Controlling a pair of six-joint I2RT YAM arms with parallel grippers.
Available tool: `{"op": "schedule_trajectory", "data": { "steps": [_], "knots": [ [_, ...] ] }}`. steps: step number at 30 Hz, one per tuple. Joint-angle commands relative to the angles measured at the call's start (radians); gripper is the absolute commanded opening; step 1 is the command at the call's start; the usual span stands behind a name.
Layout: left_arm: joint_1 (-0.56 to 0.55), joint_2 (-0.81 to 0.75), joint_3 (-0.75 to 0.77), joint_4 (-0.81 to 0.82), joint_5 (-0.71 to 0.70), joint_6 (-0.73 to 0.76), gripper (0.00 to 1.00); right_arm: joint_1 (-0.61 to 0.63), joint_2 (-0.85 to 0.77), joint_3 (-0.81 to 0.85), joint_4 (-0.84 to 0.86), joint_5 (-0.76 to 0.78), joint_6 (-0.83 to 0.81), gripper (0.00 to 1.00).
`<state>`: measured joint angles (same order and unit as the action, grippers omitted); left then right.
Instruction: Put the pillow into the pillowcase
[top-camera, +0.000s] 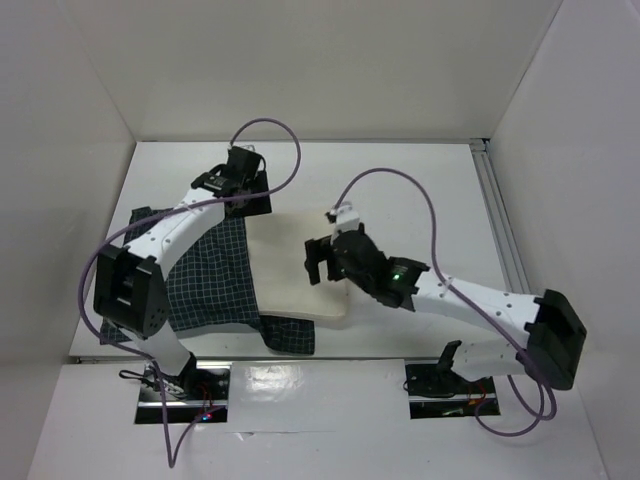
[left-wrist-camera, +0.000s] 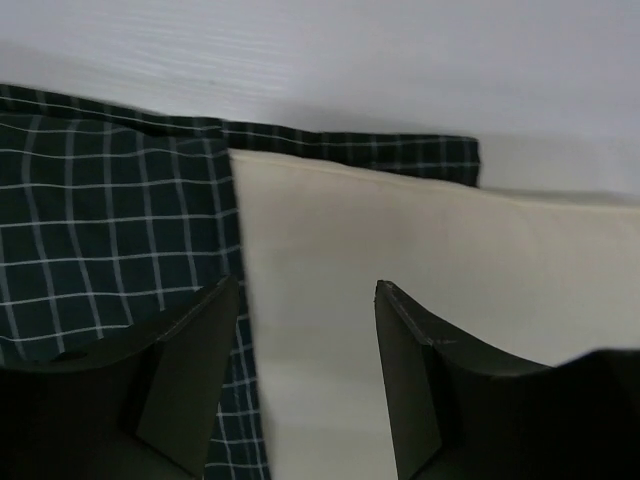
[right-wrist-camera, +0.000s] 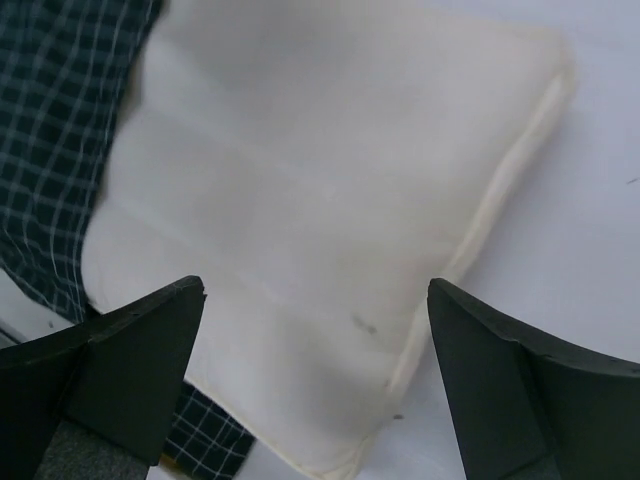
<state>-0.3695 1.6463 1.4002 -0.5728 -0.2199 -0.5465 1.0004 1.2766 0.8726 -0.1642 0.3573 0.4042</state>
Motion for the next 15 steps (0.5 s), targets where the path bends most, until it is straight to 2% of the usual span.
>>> {"op": "schedule_trajectory", "data": {
  "steps": [1,2,3,6,12,15],
  "knots": [
    [0.029,0.045,0.1,-0.076,-0.185,0.022,0.7,-0.109,-0.109,0.031,-0.032,0.076,0.024,1.0],
    [0.043,0.072,0.135,-0.117,-0.185,0.022,0.7,-0.197,-0.109,0.017,-0.023,0.018,0.037,1.0],
    [0.043,0.093,0.149,-0.136,-0.208,0.005,0.7,-0.244,-0.109,-0.01,-0.014,-0.103,0.071,1.0],
    [0.043,0.151,0.158,-0.145,-0.219,0.005,0.7,-0.388,-0.109,-0.079,0.037,-0.294,0.123,1.0],
    [0.052,0.213,0.135,-0.13,-0.266,-0.009,0.7,-0.561,-0.013,-0.138,0.091,-0.507,0.136,1.0],
    [0.073,0.253,0.146,-0.121,-0.234,-0.009,0.68,-0.585,0.03,-0.162,0.161,-0.653,0.145,1.0]
  ]
}}
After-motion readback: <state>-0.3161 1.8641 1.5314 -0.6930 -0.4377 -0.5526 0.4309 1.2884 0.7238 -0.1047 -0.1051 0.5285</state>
